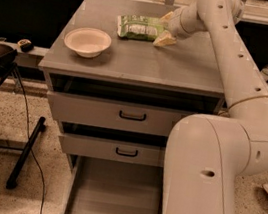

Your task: Place green jalapeno chip bag into bottom drawer

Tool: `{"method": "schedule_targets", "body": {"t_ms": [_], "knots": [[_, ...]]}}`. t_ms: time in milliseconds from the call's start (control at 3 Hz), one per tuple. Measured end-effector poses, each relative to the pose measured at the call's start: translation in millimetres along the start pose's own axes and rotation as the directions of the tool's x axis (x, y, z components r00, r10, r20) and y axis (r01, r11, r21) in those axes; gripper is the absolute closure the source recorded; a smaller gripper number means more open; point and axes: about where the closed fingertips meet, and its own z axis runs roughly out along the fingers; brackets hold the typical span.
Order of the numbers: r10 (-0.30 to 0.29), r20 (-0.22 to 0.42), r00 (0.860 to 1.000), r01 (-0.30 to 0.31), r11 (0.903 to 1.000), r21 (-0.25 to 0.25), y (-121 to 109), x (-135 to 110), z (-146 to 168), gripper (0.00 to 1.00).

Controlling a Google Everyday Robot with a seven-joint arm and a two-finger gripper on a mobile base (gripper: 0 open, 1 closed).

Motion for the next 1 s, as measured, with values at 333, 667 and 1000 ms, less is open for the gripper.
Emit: {"method": "schedule_targets", "body": {"t_ms": [333, 667, 1000], "knots": [[-0.004, -0.013, 1.0, 0.004, 1.0, -0.006, 2, 5, 5, 0.54], [-0.007, -0.024, 1.0, 0.006, 0.9999, -0.009, 5, 10, 8, 0.77], [-0.027, -0.05, 0.998, 0.026, 0.9993, -0.026, 16, 22, 24, 0.99]]}}
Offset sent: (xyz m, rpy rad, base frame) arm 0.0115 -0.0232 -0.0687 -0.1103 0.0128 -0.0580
